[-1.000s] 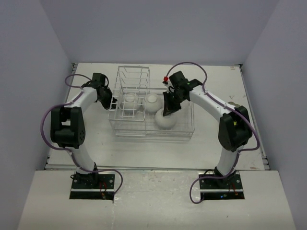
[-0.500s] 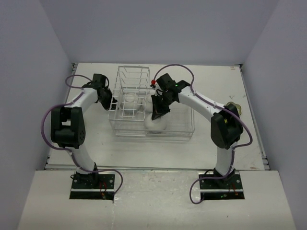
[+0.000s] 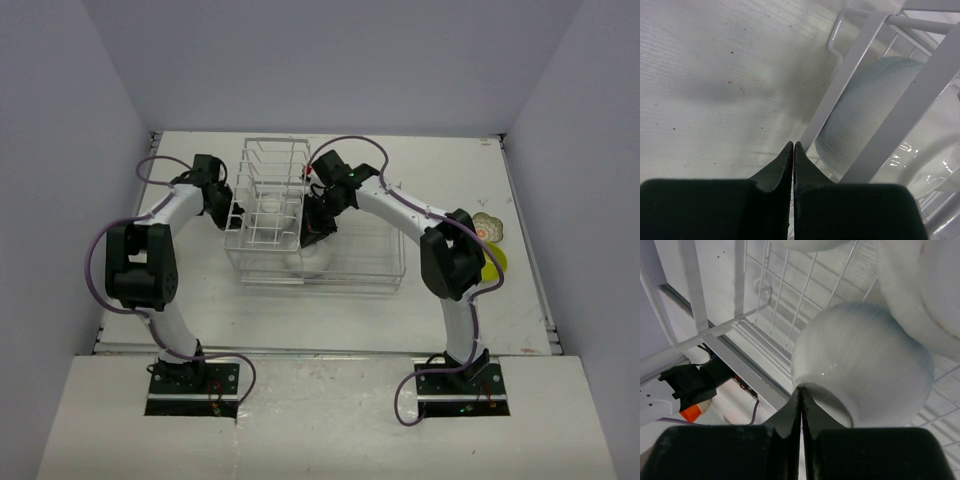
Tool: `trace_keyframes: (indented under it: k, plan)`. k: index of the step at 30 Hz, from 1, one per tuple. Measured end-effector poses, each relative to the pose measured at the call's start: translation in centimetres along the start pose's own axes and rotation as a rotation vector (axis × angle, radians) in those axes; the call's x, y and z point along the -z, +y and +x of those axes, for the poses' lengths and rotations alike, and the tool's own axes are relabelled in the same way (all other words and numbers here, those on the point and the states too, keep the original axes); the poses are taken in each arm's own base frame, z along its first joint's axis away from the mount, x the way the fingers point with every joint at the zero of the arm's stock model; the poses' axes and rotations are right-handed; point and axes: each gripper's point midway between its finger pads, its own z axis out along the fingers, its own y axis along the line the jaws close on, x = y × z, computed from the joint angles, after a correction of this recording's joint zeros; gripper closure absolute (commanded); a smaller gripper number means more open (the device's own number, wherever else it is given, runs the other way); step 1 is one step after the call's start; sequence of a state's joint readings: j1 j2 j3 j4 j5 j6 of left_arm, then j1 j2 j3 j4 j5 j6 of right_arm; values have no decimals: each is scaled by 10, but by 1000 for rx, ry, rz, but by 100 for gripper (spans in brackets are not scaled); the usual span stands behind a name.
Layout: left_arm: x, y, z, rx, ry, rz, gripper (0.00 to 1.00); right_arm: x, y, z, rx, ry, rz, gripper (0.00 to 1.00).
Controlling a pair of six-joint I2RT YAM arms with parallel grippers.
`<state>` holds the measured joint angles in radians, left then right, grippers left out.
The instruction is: Unload the bowls from the dish rack
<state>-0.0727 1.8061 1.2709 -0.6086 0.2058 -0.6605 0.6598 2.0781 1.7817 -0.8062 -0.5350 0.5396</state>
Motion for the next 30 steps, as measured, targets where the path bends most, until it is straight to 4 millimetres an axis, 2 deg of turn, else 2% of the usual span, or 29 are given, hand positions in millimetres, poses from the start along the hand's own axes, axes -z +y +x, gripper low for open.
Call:
trace_keyframes:
  k: [8,14,22,25,27,29,30]
  plan:
    - [0,0,0,-2,-3,3,100,3,-4,-1,-11,-32,33,97]
    - [-1,0,0,-2,-4,7,100,22,-12,0,-7,-92,80,94]
    - [-1,-1,0,-13,-6,10,100,46,-19,-14,-22,-163,87,86]
    - [-1,-1,0,-13,-6,11,100,58,-29,-24,-48,-192,90,74]
    - [-1,-1,0,-14,-5,12,100,68,-41,-33,-83,-218,92,64]
    - [0,-1,-1,-19,-6,13,100,79,-56,-44,-116,-248,93,58]
    - [0,-1,-1,-21,-6,13,100,85,-65,-50,-135,-265,95,48]
